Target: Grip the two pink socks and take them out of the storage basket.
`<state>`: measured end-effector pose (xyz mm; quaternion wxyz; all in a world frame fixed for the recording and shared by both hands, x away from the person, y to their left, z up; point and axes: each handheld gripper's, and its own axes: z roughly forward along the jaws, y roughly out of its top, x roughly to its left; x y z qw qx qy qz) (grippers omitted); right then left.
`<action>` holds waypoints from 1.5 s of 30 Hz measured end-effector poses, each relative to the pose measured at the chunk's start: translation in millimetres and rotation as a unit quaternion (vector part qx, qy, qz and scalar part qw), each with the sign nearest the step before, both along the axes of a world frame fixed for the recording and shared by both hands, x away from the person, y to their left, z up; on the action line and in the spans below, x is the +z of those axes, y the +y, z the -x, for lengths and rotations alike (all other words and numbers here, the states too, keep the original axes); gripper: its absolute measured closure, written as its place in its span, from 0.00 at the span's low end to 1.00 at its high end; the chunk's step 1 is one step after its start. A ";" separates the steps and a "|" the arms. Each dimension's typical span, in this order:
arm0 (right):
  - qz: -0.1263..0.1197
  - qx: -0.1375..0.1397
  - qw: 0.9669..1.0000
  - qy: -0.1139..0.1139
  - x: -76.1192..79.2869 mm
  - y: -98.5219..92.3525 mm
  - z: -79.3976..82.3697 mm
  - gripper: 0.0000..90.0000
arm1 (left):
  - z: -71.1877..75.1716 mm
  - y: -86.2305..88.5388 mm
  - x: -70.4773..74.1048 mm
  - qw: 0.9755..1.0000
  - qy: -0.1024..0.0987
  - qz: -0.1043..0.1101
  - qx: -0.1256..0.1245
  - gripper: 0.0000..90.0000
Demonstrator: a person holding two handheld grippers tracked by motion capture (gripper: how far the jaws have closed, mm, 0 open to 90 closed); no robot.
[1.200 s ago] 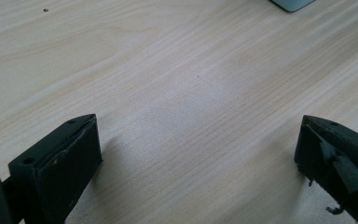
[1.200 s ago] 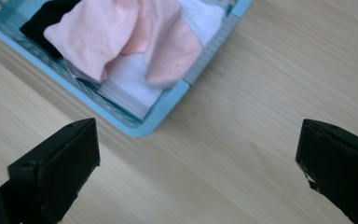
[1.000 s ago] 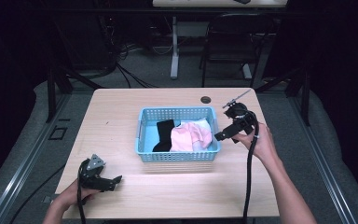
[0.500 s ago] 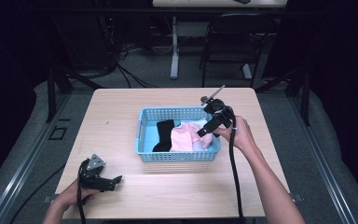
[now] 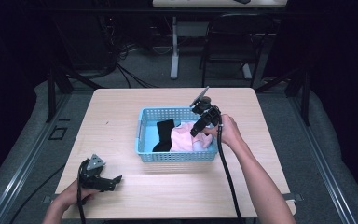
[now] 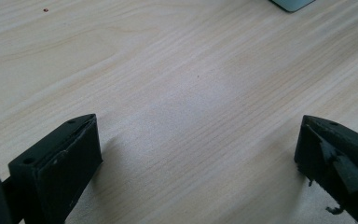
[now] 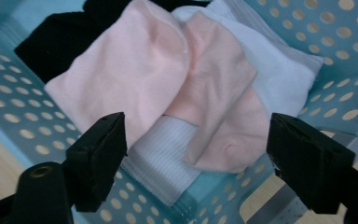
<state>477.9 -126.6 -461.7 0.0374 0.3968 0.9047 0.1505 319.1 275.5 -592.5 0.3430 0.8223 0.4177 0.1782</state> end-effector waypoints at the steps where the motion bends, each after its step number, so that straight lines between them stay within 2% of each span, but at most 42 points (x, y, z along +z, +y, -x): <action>1: 0.008 -0.011 1.000 0.005 -7.1 1.6 -5.0 0.28 | 0.0 -0.1 -0.1 1.000 0.000 0.001 0.001 0.00; 2: 0.008 -0.011 1.000 0.005 -7.1 1.6 -5.0 0.28 | 0.0 -0.1 0.0 1.000 0.000 0.001 0.001 0.00; 4: 0.012 -0.019 1.000 0.010 -11.1 2.3 -7.8 0.37 | 0.0 -0.1 0.0 1.000 0.000 0.000 0.000 0.00; 5: 0.018 -0.026 0.999 0.015 -15.2 2.7 -10.5 0.45 | 0.1 -0.1 0.0 1.000 0.000 0.001 0.001 0.00; 7: 0.017 -0.037 0.999 0.017 -19.5 2.7 -12.5 0.49 | 0.0 -0.1 0.0 1.000 0.000 0.000 0.000 0.00; 9: 0.023 -0.034 0.999 0.024 -21.2 1.9 -14.7 0.51 | 0.0 0.0 0.0 1.000 0.000 0.000 0.000 0.00; 11: 0.028 -0.039 0.998 0.035 -28.3 1.3 -17.7 0.57 | 0.1 -0.1 0.0 1.000 0.000 0.001 0.001 0.00; 12: 0.028 -0.039 0.998 0.035 -28.3 1.3 -17.7 0.57 | 0.1 -0.1 0.0 1.000 0.000 0.001 0.001 0.00; 13: 0.030 -0.040 0.998 0.040 -32.9 1.8 -18.5 0.61 | 0.0 -0.1 -0.1 1.000 0.000 0.001 0.001 0.00; 16: 0.030 -0.044 0.998 0.043 -38.9 3.1 -18.6 0.67 | 0.0 0.0 0.0 1.000 0.000 0.000 0.000 0.00; 17: 0.037 -0.038 0.997 0.047 -39.2 3.1 -19.4 0.72 | 0.1 -0.2 -0.1 1.000 0.000 0.001 0.001 0.00; 18: 0.037 -0.038 0.997 0.047 -39.2 3.1 -19.4 0.72 | 0.1 -0.2 -0.1 1.000 0.000 0.001 0.001 0.00; 19: 0.050 -0.037 0.997 0.051 -41.5 4.4 -19.9 0.78 | 0.1 -0.2 0.0 1.000 0.000 0.001 0.001 0.00; 23: 0.039 -0.046 0.997 0.047 -42.9 4.5 -18.4 0.92 | 0.0 -0.1 0.0 1.000 0.000 0.001 0.001 0.00; 24: 0.044 -0.040 0.997 0.050 -40.5 3.6 -19.0 0.93 | 0.0 0.0 0.0 1.000 0.000 0.000 0.000 0.00; 25: 0.032 -0.047 0.997 0.045 -40.4 3.5 -17.3 0.94 | 0.0 0.0 0.0 1.000 0.000 0.000 0.000 0.00; 27: 0.026 -0.047 0.998 0.039 -34.7 1.6 -15.8 0.95 | 0.1 -0.2 0.0 1.000 0.000 0.001 0.001 0.00; 29: 0.026 -0.044 0.998 0.043 -31.7 0.8 -15.5 0.95 | 0.0 -0.1 0.0 1.000 0.000 0.001 0.001 0.00; 30: 0.013 -0.051 0.998 0.032 -30.8 0.2 -13.6 0.95 | 0.1 -0.2 0.0 1.000 0.000 0.001 0.001 0.00; 33: 0.010 -0.044 0.999 0.031 -21.8 -3.0 -12.5 0.95 | 0.1 -0.1 0.0 1.000 0.000 0.001 0.001 0.00; 35: -0.010 -0.053 0.998 0.016 -15.2 -4.8 -8.7 0.95 | 0.1 -0.2 0.0 1.000 0.000 0.001 0.001 0.00; 39: -0.010 -0.045 0.999 0.017 -6.7 -7.1 -7.3 0.95 | 0.0 0.0 0.0 1.000 0.000 0.000 0.000 0.00; 40: -0.014 -0.050 0.999 0.007 -2.8 -7.1 -5.0 0.95 | 0.0 0.0 0.0 1.000 0.000 0.000 0.000 0.00; 45: -0.018 -0.041 0.999 0.003 6.8 -9.3 -3.1 0.95 | 0.0 0.0 0.1 1.000 0.000 -0.001 0.000 0.00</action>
